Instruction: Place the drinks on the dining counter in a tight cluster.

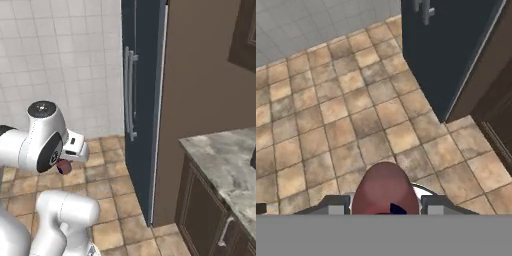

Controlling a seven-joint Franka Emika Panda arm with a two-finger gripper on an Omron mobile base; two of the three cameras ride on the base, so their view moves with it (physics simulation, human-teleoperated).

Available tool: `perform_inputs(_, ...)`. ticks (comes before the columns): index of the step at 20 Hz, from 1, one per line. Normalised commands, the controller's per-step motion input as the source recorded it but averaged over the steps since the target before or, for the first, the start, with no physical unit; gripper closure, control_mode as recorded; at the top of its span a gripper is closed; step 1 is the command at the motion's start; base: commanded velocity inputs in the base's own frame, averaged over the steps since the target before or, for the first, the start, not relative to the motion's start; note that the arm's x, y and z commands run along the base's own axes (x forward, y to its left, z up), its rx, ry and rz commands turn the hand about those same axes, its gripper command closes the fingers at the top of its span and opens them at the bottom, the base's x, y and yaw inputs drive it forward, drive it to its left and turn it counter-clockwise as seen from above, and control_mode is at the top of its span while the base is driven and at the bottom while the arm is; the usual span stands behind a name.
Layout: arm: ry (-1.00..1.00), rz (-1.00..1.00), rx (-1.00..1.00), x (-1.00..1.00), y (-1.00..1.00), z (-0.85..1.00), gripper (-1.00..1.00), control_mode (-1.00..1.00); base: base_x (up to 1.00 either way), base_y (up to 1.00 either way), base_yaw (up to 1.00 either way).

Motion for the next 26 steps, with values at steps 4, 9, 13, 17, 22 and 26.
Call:
perform_inputs(4,0.00,0.00,0.00,0.00,0.00,0.00,1.00,1.00,0.00,0.12,1.00)
perform_inputs(9,0.00,0.00,0.00,0.00,0.00,0.00,1.00,1.00,0.00,0.01,0.79)
perform_inputs(13,0.00,0.00,0.00,0.00,0.00,0.00,1.00,1.00,0.00,0.00,0.71)
perform_inputs(17,0.00,0.00,0.00,0.00,0.00,0.00,1.00,1.00,0.09,0.00,0.63)
perform_inputs(22,0.00,0.00,0.00,0.00,0.00,0.00,1.00,1.00,0.32,0.01,0.44)
perform_inputs(26,0.00,0.00,0.00,0.00,0.00,0.00,1.00,1.00,0.23,0.01,0.44)
